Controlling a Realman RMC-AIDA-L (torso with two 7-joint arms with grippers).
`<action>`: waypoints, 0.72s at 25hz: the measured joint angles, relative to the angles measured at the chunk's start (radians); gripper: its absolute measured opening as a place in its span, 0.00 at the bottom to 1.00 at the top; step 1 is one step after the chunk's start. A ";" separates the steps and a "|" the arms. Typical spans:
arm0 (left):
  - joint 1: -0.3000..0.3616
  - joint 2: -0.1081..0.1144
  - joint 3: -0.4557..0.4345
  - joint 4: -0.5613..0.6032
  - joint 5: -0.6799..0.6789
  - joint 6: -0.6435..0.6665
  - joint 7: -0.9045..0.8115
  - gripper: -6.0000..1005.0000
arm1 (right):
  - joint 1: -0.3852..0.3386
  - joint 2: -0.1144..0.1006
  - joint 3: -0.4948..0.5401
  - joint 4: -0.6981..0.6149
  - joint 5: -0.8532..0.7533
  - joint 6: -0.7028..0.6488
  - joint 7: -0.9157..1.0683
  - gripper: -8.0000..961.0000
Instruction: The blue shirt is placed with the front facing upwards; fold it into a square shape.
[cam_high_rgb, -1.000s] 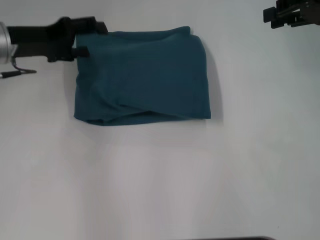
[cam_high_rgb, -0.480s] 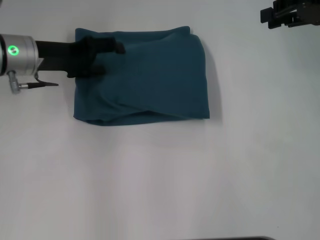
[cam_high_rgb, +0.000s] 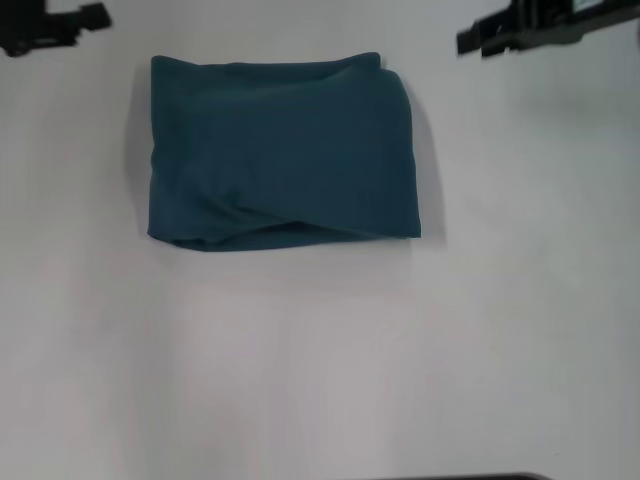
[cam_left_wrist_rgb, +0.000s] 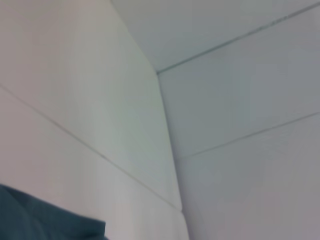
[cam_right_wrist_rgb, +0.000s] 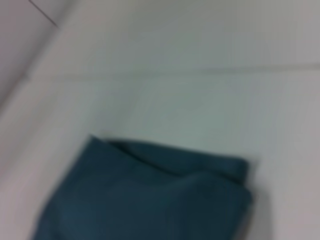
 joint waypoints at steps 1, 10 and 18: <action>0.006 0.012 -0.004 -0.004 -0.015 0.009 -0.009 0.90 | 0.015 0.005 -0.019 0.026 -0.025 0.033 0.010 0.37; 0.021 0.040 -0.071 -0.014 -0.033 0.059 -0.021 0.90 | 0.071 0.059 -0.042 0.140 -0.097 0.215 0.098 0.64; 0.022 0.036 -0.073 -0.015 -0.034 0.053 0.000 0.90 | 0.082 0.079 -0.031 0.281 -0.044 0.397 0.250 0.70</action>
